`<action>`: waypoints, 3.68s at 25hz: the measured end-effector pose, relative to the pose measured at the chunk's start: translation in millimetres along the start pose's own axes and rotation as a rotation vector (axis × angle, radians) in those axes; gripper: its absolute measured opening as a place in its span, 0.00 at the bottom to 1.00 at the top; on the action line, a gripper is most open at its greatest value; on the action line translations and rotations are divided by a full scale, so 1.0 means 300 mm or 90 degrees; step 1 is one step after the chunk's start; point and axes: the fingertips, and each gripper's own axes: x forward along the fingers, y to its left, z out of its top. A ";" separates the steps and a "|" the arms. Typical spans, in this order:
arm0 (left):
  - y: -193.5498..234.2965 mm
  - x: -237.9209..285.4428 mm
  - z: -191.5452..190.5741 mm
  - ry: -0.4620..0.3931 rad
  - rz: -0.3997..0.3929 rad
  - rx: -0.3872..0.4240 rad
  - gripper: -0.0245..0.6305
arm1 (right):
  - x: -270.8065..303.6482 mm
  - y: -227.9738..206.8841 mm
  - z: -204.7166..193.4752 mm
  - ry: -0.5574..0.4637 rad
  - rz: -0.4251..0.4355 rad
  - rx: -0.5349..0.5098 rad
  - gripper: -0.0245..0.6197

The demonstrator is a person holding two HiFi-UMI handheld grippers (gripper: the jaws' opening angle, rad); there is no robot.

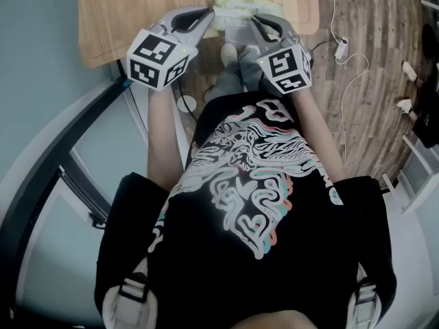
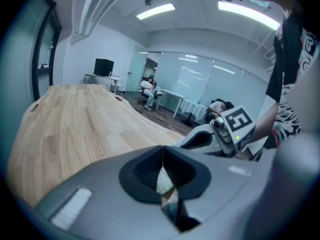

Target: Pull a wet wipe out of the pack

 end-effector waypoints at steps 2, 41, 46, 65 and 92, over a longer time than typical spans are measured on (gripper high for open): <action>0.014 -0.006 -0.001 -0.005 0.011 -0.003 0.03 | -0.005 -0.005 0.006 -0.011 -0.005 0.006 0.07; 0.306 -0.104 -0.282 -0.110 0.296 -0.184 0.03 | -0.011 -0.011 -0.013 -0.013 -0.009 0.020 0.07; 0.282 -0.047 -0.309 -0.080 0.287 -0.171 0.14 | -0.019 -0.006 0.005 -0.021 -0.017 0.012 0.07; 0.224 -0.136 -0.203 -0.144 0.302 -0.078 0.22 | -0.191 -0.050 0.124 -0.165 -0.093 0.107 0.06; -0.438 -0.292 -0.057 -0.211 0.326 0.051 0.02 | -0.696 0.090 0.091 -0.286 -0.138 0.110 0.04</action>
